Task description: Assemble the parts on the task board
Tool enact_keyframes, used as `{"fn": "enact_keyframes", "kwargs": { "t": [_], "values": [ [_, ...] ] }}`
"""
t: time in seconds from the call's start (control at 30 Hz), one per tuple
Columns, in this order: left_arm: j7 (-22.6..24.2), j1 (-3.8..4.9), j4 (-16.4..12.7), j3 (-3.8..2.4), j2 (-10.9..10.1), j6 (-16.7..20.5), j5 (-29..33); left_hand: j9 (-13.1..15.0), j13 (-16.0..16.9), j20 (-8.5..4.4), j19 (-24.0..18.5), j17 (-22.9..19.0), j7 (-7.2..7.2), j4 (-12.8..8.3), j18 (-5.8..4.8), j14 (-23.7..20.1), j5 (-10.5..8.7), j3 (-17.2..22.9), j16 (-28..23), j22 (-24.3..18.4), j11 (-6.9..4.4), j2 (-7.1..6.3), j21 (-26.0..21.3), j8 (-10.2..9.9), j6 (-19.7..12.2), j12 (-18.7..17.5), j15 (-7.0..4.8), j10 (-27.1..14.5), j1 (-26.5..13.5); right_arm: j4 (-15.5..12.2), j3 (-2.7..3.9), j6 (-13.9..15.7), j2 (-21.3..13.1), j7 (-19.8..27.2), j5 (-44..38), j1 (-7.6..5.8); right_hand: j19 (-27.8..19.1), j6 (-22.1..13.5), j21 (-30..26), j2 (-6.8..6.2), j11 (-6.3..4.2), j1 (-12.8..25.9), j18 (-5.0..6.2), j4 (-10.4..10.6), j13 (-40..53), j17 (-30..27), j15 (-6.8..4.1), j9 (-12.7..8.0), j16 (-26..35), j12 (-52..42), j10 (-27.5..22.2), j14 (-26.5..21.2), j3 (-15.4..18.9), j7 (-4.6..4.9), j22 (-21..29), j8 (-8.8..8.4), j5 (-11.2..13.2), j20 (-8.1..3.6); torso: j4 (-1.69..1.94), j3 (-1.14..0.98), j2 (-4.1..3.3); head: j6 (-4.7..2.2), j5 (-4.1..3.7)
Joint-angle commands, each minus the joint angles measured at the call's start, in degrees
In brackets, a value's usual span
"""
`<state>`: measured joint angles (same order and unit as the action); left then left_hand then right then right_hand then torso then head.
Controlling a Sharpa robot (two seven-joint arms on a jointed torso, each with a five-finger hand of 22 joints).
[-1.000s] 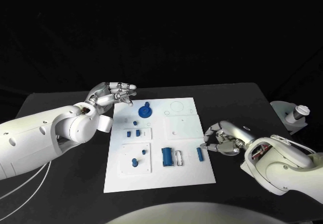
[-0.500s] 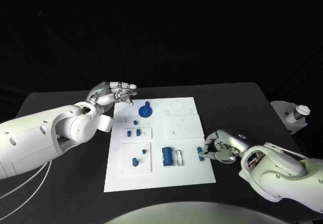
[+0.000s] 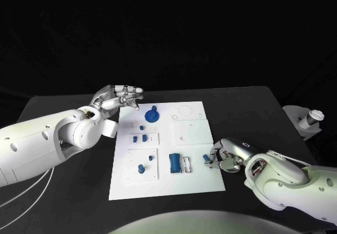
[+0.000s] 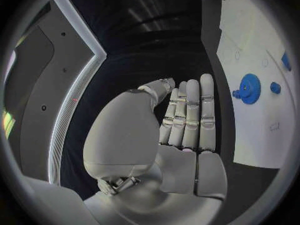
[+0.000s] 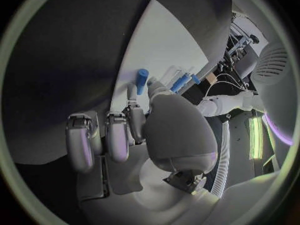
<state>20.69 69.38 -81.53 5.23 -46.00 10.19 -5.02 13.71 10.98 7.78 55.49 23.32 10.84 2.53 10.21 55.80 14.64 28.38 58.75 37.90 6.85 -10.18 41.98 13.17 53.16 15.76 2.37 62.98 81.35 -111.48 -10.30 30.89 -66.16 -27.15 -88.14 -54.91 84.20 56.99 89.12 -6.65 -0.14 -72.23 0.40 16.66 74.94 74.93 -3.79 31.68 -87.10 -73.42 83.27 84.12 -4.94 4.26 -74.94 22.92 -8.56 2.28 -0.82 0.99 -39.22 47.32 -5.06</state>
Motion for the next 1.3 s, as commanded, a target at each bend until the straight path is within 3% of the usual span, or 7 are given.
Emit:
{"fn": "enact_keyframes", "kwargs": {
  "t": [0.03,0.2,0.3,0.4,0.47,0.63,1.3],
  "values": [
    [0.41,0.02,-0.17,-0.03,-0.03,-0.72,-0.15,-0.06,0.08,0.02,-0.52,-0.06,0.17,-0.04,0.2,-0.08,0.36,-0.07,-0.2,0.07,-0.04,0.6,0.39,-0.33,-0.21,0.21,0.41,-0.47,-0.08,0.43,-0.28,-2.91,0.54,-1.32,-1.14,0.61,5.59,0.62,0.27,0.15,-0.1,-1.53,-0.27,-0.52,4.63,7.68,-0.03,-0.4,-0.04,0.18,-0.02,4.41,-0.55,-0.2,-14.89,-0.46,-0.5,0.24,-0.03,0.02,-0.05,0.1,0.08],
    [0.38,0.02,-0.2,-0.03,-0.05,-0.77,-0.15,-0.06,0.08,0.02,-0.52,-0.06,0.17,-0.04,0.2,-0.08,0.36,-0.07,-0.2,0.07,-0.04,0.6,0.39,-0.33,-0.21,0.21,0.41,-0.47,-0.08,0.65,-0.27,-3.42,1.01,-1.76,-1.91,0.76,5.65,1.04,0.45,0.7,-0.45,-4.56,-0.31,-1.38,4.7,7.79,-0.34,-0.4,-0.07,0.13,0.0,4.43,-2.4,-0.57,-14.94,-0.59,0.14,0.01,-0.01,0.06,0.01,0.17,0.14],
    [0.38,0.02,-0.2,-0.03,-0.06,-0.78,-0.15,-0.06,0.08,0.02,-0.52,-0.06,0.17,-0.04,0.2,-0.08,0.36,-0.07,-0.2,0.07,-0.04,0.6,0.39,-0.33,-0.21,0.21,0.41,-0.47,-0.08,0.81,-0.27,-3.75,1.3,-2.25,-2.72,0.79,5.73,1.44,0.67,1.21,-0.78,-9.87,-0.35,-3.7,4.76,7.95,-0.73,-0.65,-0.12,0.18,-0.09,4.46,-7.07,-0.92,-15.0,-1.05,1.26,-0.42,-0.03,0.04,0.02,0.15,0.13],
    [0.36,0.02,-0.21,-0.03,-0.07,-0.78,-0.15,-0.06,0.08,0.02,-0.52,-0.06,0.17,-0.04,0.2,-0.08,0.36,-0.07,-0.2,0.07,-0.04,0.6,0.39,-0.33,-0.21,0.21,0.41,-0.47,-0.08,0.95,-0.27,-4.2,1.56,-3.03,-4.01,0.82,5.79,2.14,0.83,-0.12,-0.87,-11.47,-0.39,-5.03,4.83,8.06,-0.71,-0.85,-0.13,0.23,-0.12,4.48,-12.75,-0.87,-15.05,-1.51,0.5,-0.58,0.0,0.04,0.02,0.14,0.18],
    [0.35,0.02,-0.21,-0.03,-0.08,-0.76,-0.15,-0.08,0.08,0.04,-0.55,-0.08,0.16,-0.04,0.21,-0.08,0.38,-0.03,-0.17,0.11,-0.05,0.65,0.4,-0.32,-0.19,0.29,0.41,-0.52,-0.08,0.96,-0.27,-4.45,1.67,-3.45,-4.69,0.82,5.8,2.55,0.88,-1.3,-0.82,-12.04,-0.4,-6.5,4.84,8.15,-0.73,-0.59,-0.15,0.32,-0.16,4.5,-16.06,-0.8,-15.06,-1.33,-2.96,-0.59,0.01,0.03,0.02,0.2,0.25],
    [0.33,0.02,-0.22,-0.03,-0.11,-0.74,-0.15,-0.08,0.08,0.04,-0.55,-0.08,0.16,-0.04,0.21,-0.08,0.38,-0.03,-0.17,0.11,-0.05,0.65,0.4,-0.32,-0.19,0.29,0.41,-0.52,-0.08,0.61,-0.26,-4.44,1.82,-3.89,-5.54,0.83,5.8,2.4,0.88,-3.85,-0.42,-8.5,-0.4,-9.42,4.87,8.24,-0.48,0.95,-0.15,0.39,0.05,4.51,-23.78,-0.51,-15.06,-0.44,-6.28,-0.24,-0.04,0.04,0.01,0.22,0.28],
    [0.3,0.02,-0.4,-0.03,-0.03,-0.62,-0.14,-0.09,0.08,0.03,-0.56,-0.09,0.16,-0.07,0.22,-0.09,0.39,0.0,-0.17,0.13,-0.05,0.67,0.4,-0.33,-0.19,0.32,0.4,-0.54,-0.05,-3.14,-0.01,3.51,3.33,-0.66,3.8,-2.04,5.8,0.84,0.88,-4.4,-0.94,-0.27,-0.4,-10.4,5.22,8.71,-0.8,3.83,-0.32,-0.08,0.75,4.62,-28.63,-1.03,-15.06,1.32,-9.97,-0.57,0.0,0.08,0.0,0.16,0.41]
  ]
}}
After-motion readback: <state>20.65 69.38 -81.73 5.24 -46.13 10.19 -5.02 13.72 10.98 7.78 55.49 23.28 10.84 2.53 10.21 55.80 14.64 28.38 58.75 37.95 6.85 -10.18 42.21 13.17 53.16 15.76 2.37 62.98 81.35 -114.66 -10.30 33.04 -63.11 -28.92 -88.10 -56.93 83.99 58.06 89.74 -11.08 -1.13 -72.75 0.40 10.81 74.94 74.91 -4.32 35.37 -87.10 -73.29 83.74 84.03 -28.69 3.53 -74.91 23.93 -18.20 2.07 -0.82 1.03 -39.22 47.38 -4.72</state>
